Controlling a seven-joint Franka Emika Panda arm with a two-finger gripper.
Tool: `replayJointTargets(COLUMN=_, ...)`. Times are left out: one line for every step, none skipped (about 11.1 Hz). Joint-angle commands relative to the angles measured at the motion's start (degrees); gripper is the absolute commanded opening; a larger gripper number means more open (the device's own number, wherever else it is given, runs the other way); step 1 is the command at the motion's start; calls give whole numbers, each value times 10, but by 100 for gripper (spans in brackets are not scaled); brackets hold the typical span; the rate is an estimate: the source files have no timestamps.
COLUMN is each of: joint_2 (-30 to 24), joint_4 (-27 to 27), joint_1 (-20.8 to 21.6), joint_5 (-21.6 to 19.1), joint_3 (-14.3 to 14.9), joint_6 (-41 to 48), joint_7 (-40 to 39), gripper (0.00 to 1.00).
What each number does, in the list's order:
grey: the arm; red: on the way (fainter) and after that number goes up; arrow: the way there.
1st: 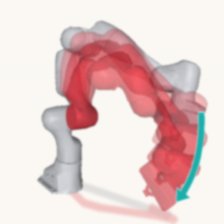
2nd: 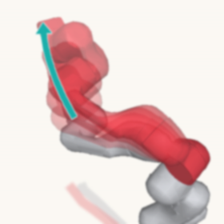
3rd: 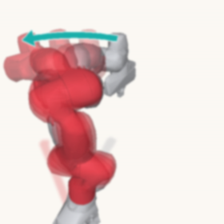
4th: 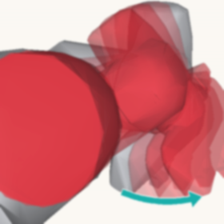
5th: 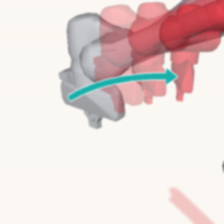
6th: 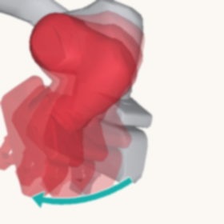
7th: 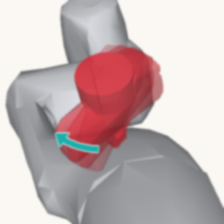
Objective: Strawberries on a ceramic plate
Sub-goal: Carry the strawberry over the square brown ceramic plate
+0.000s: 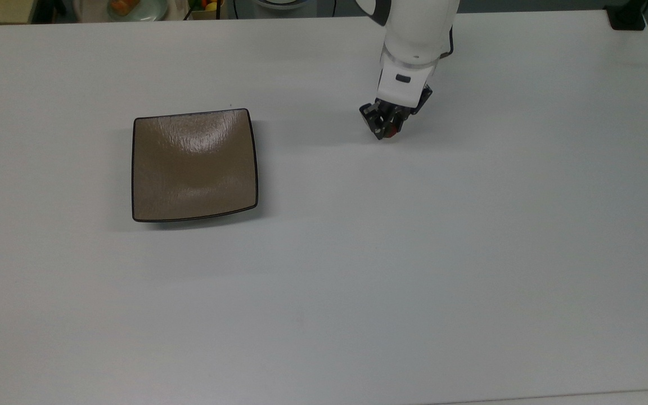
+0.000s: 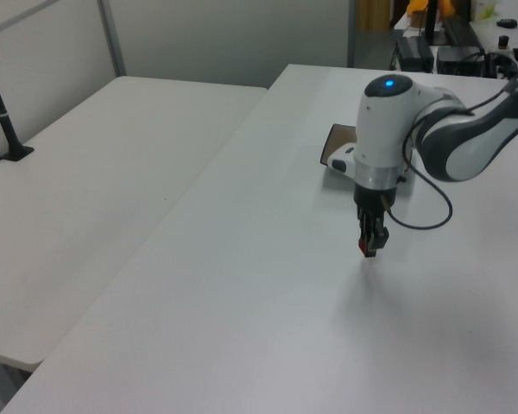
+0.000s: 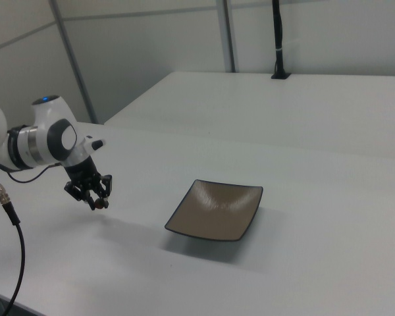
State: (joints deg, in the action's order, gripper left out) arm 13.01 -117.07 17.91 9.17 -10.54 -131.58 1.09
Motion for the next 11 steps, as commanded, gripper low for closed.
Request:
replayJointTargets(joint_2=-55, joint_4=35, joint_1=-10, joint_5=-18, joint_3=1, joint_6=89, joint_7=-1, gripper=0)
replayJointTargets(joint_2=-69, joint_4=53, joint_1=-23, joint_5=-34, joint_3=1, joint_6=118, joint_7=-6, gripper=0)
replayJointTargets(joint_2=-79, joint_4=77, joint_1=-31, joint_5=-47, joint_3=1, joint_6=153, joint_7=-10, gripper=0)
replayJointTargets(joint_2=-83, joint_4=105, joint_1=-39, joint_5=-56, joint_3=3, joint_6=187, joint_7=-11, gripper=0)
replayJointTargets(joint_2=-86, joint_4=126, joint_1=-47, joint_5=-62, joint_3=4, joint_6=211, joint_7=-11, gripper=0)
replayJointTargets(joint_2=-89, joint_4=147, joint_1=-53, joint_5=-71, joint_3=8, joint_6=231, joint_7=-12, gripper=0)
replayJointTargets(joint_2=-93, joint_4=162, joint_1=-64, joint_5=-77, joint_3=8, joint_6=248, joint_7=-13, gripper=0)
replayJointTargets(joint_2=-99, joint_4=170, joint_1=-74, joint_5=-78, joint_3=10, joint_6=261, joint_7=-27, gripper=0)
replayJointTargets(joint_2=-103, joint_4=179, joint_1=-86, joint_5=-83, joint_3=10, joint_6=270, joint_7=-49, gripper=0)
replayJointTargets(joint_2=-103, joint_4=191, joint_1=-99, joint_5=-99, joint_3=21, joint_6=283, joint_7=-73, gripper=0)
replayJointTargets(joint_2=-103, joint_4=199, joint_1=-108, joint_5=-112, joint_3=32, joint_6=294, joint_7=-98, gripper=0)
